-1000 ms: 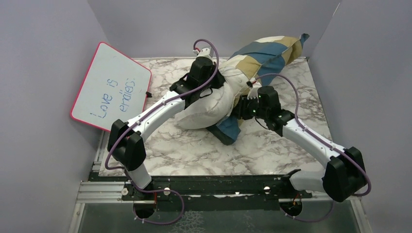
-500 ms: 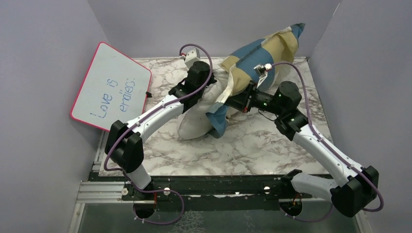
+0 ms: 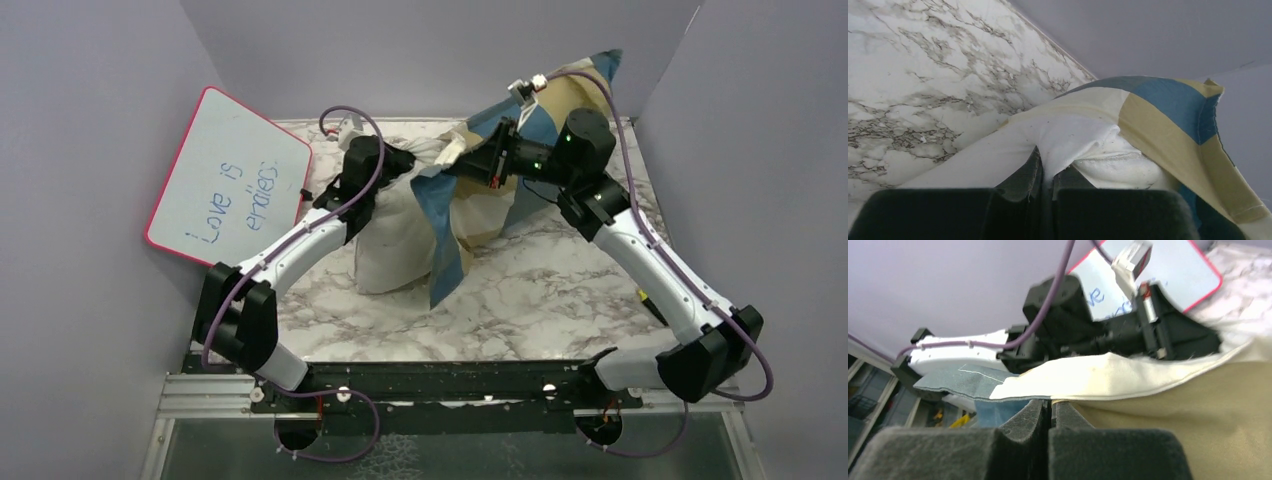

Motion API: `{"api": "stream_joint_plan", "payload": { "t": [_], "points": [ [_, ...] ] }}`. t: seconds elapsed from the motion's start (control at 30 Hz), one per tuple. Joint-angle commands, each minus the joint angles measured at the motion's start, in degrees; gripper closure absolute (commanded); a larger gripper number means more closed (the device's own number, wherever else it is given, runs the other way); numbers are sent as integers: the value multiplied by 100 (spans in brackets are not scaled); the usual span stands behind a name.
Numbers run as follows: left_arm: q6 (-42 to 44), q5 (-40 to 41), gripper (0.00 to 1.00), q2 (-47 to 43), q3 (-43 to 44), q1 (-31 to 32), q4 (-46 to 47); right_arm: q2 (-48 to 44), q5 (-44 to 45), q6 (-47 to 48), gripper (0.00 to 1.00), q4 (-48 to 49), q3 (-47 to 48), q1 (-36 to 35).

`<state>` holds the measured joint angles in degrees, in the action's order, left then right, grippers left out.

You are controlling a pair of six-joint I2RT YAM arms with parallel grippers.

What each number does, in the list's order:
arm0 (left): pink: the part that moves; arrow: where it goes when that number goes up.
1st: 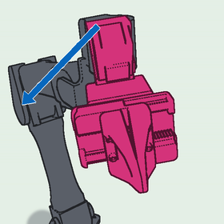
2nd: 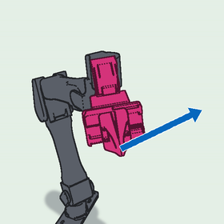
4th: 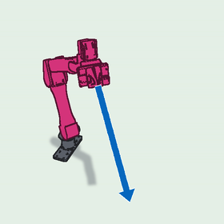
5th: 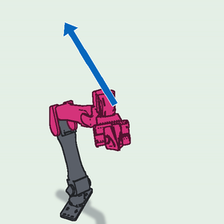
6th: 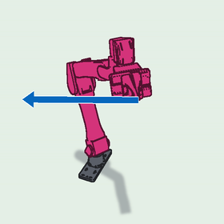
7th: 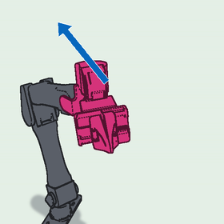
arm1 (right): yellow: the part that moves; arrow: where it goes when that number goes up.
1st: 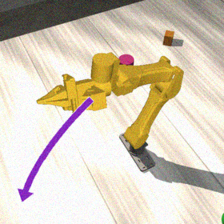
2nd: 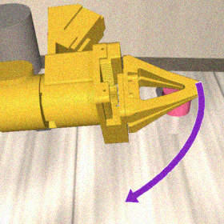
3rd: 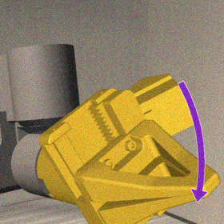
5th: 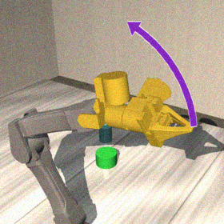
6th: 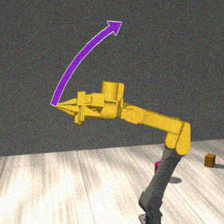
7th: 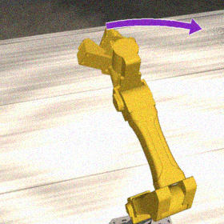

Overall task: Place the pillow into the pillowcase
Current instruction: Stuff the pillow into the pillowcase.

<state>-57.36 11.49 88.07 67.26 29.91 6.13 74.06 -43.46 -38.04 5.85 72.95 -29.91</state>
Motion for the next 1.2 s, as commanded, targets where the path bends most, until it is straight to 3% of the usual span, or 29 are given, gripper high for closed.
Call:
{"api": "stream_joint_plan", "payload": {
  "t": [0.0, 0.1, 0.27, 0.37, 0.47, 0.53, 0.63, 0.7, 0.8, 0.9, 1.0, 1.07, 1.17],
  "points": [
    [-1017, -68, 100, -525, -166, -271, 1148, 477, -366, 291, 100, -511, 1885, -6],
    [-1066, 90, 100, -501, -39, -320, 1142, 1038, -176, 626, 100, -1319, 2999, -7],
    [-1840, -332, 100, 1, -224, -589, 1384, 2026, 322, 1205, 100, -1957, 3690, 10],
    [-2671, -669, 100, 413, -418, -669, 1884, 2765, 218, 984, 100, -1983, 4592, 31],
    [-2789, -892, 100, 683, -298, -671, 1902, 3371, -52, 575, 100, -2356, 5826, 29],
    [-2774, -911, 100, 711, -356, -671, 1901, 3307, -183, 306, 100, -2241, 5641, 25],
    [-2578, -1061, 99, 733, -518, -670, 1896, 2642, 68, -154, 99, -1138, 4034, 20],
    [-2277, -1337, 88, 763, -630, -670, 1892, 2368, 326, -282, 97, -676, 3283, 20],
    [-1629, -1777, 68, 684, -908, -732, 1874, 2402, 393, -189, 92, -531, 2903, 20],
    [-189, -2098, 45, 372, -867, -995, 1126, 2759, 716, 592, 82, -1626, 3294, 20],
    [1940, -1402, 40, -129, -420, -1160, -299, 2971, 1355, 1317, 69, -2534, 3632, 29],
    [2910, -371, 37, -521, -126, -1170, -1177, 2954, 1520, 1537, 62, -2785, 3671, 29],
    [3838, 782, 32, -1110, -34, -1213, -1673, 3033, 1592, 1743, 56, -3241, 3897, 29]
  ]
}}
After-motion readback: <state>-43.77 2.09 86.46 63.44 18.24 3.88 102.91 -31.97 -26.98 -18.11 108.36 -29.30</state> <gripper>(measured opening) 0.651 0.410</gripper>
